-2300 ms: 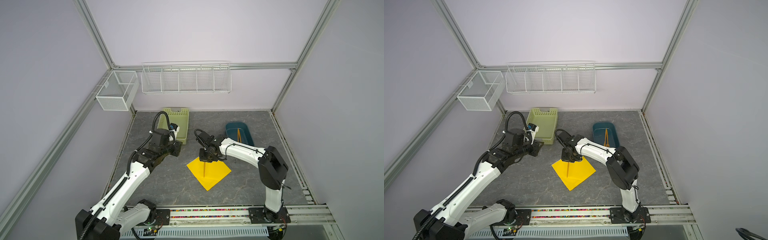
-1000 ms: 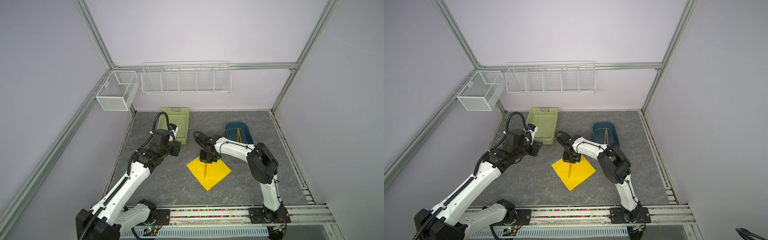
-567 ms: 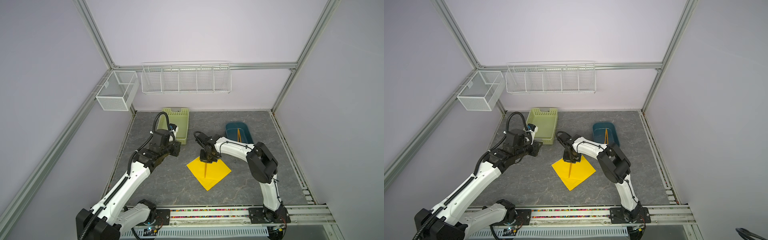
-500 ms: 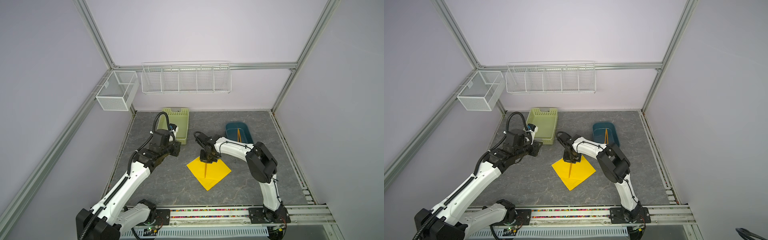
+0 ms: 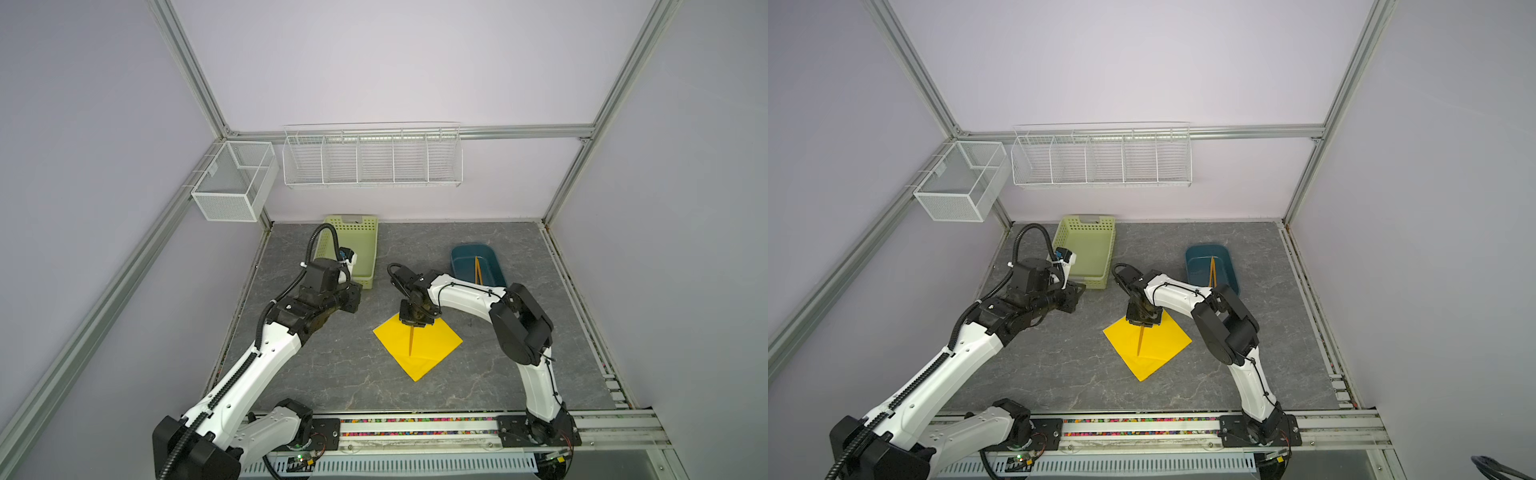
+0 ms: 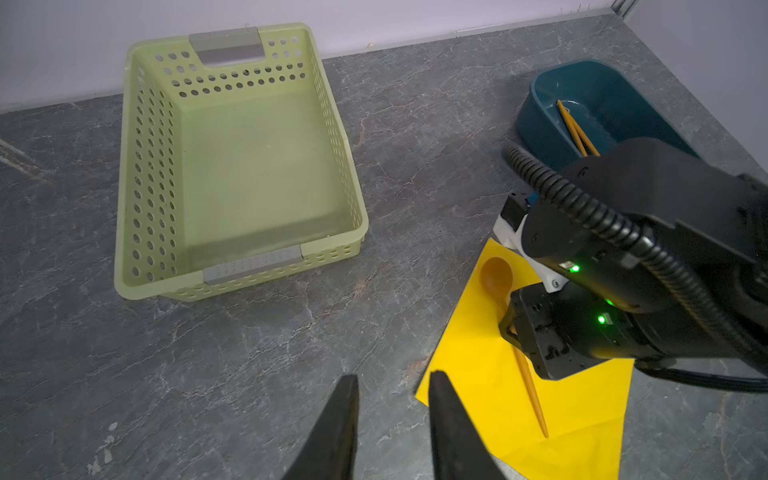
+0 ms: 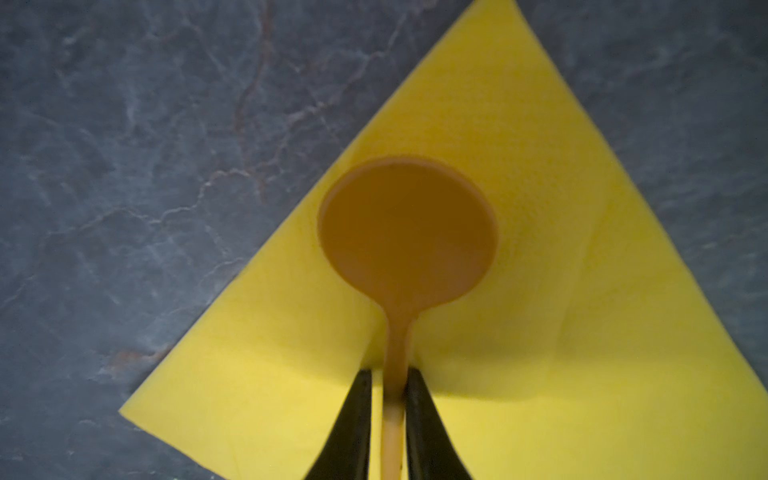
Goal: Place the utensils on the paper napkin and roll it up
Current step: 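Lower the yellow spoon onto the napkin center with the right gripper, then release the spoon and move the right gripper over the teal tub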
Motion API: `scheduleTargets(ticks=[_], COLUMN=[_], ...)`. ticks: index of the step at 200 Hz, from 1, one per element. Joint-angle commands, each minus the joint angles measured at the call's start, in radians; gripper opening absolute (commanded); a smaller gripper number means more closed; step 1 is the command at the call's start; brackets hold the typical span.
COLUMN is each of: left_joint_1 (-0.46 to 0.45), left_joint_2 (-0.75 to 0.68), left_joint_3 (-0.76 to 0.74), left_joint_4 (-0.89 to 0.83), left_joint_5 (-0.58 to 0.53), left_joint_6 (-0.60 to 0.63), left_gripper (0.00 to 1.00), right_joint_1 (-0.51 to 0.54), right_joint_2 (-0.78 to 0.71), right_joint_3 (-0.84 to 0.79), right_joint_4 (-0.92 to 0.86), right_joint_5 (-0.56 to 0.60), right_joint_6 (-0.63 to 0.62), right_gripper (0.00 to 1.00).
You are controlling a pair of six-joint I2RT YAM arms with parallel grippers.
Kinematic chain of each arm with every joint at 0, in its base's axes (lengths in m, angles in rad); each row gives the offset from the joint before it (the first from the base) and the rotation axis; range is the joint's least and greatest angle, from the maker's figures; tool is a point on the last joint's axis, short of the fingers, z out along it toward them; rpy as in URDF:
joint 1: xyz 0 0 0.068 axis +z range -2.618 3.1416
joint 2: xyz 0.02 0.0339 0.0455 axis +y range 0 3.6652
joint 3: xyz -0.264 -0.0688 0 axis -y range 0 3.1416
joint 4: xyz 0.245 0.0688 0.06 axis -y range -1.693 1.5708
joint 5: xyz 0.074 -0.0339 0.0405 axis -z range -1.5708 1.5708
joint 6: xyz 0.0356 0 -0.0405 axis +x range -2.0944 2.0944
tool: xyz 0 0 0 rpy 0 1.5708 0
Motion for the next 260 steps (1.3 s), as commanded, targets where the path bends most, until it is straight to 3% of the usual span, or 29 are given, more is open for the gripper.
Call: scheduleTargets(ticks=[1, 87, 155, 212, 260], left_joint_1=[0.005, 0.005, 0.005, 0.005, 0.005], left_joint_2=[0.004, 0.0, 0.011, 0.022, 0.019], left_joint_3=[-0.002, -0.002, 0.001, 0.001, -0.004], left_joint_4=[0.01, 0.012, 0.013, 0.016, 0.021], left_joint_5=[-0.018, -0.024, -0.021, -0.026, -0.028], left_joint_6=[0.001, 0.001, 0.003, 0.005, 0.013], left_gripper=[0.3, 0.31, 0.31, 0.31, 0.31], right_joint_1=[-0.005, -0.011, -0.037, -0.135, -0.279], right_joint_2=[0.027, -0.012, -0.14, -0.232, -0.252], right_joint_3=[-0.002, 0.045, 0.094, 0.159, 0.228], right_joint_4=[-0.006, -0.072, -0.167, -0.284, -0.357], right_joint_5=[0.0, 0.019, 0.038, 0.04, 0.048], right_joint_6=[0.036, 0.015, -0.037, -0.214, -0.338], right_gripper=[0.21, 0.27, 0.33, 0.3, 0.28])
